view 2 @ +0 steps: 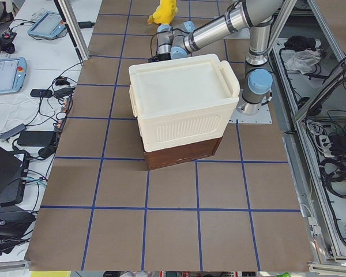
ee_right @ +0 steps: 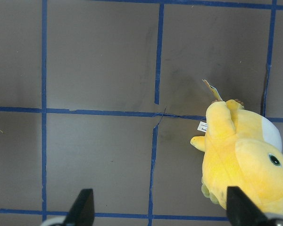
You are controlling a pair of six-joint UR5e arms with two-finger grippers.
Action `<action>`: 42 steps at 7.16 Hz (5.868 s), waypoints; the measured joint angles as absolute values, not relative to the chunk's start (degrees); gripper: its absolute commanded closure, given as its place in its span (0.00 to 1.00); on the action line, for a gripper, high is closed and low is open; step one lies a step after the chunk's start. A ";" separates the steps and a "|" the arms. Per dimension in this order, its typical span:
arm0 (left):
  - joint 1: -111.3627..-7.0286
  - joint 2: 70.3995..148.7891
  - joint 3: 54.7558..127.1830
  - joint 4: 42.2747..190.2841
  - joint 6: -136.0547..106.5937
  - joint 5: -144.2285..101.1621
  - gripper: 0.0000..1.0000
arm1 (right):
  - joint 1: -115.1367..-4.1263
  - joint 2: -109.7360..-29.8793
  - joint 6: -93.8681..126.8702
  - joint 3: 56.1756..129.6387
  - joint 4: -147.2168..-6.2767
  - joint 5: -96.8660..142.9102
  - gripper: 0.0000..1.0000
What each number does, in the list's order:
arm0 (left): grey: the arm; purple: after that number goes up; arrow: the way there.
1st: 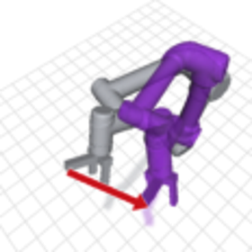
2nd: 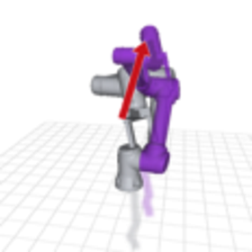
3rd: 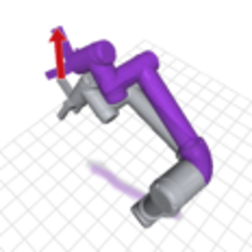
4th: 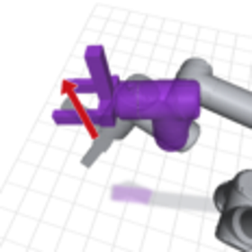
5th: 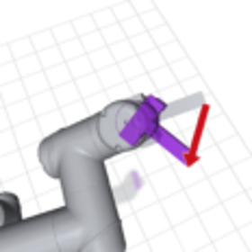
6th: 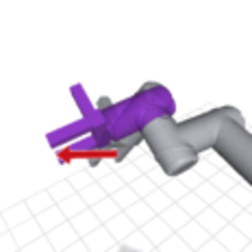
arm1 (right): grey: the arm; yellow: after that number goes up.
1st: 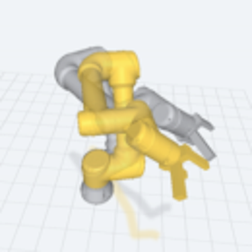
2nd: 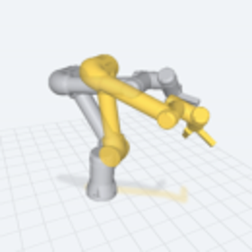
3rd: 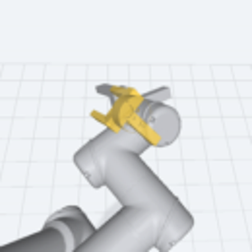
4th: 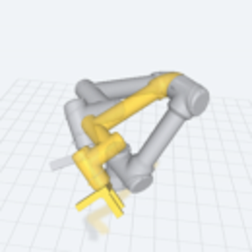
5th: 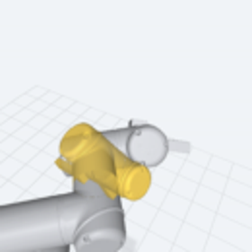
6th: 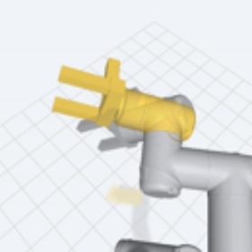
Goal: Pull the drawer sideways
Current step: 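Lower the left gripper around the white bar handle and close it, then hold the handle with the left gripper, tightening the grip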
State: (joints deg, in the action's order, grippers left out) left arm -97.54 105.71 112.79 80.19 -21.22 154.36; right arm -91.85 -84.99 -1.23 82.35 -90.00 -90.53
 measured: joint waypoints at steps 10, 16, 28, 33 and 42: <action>-93.97 110.46 112.71 77.84 -21.19 156.69 0.32 | -91.84 -84.99 -1.24 82.35 -90.00 -90.53 0.00; -94.02 110.76 113.54 77.70 -21.50 158.47 0.40 | -91.84 -84.99 -1.23 82.35 -90.00 -90.53 0.00; -93.60 110.82 113.64 77.70 -21.53 158.12 0.58 | -91.85 -84.99 -1.23 82.35 -90.00 -90.53 0.00; -93.60 110.74 113.64 77.70 -21.52 158.24 0.65 | -91.85 -84.99 -1.24 82.35 -90.00 -90.53 0.00; -93.61 110.99 113.40 77.70 -21.53 158.02 0.74 | -91.84 -84.99 -1.23 82.35 -90.00 -90.53 0.00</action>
State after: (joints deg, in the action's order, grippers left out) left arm -93.61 110.99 113.40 77.70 -21.53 158.02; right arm -91.84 -84.99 -1.23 82.35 -90.00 -90.53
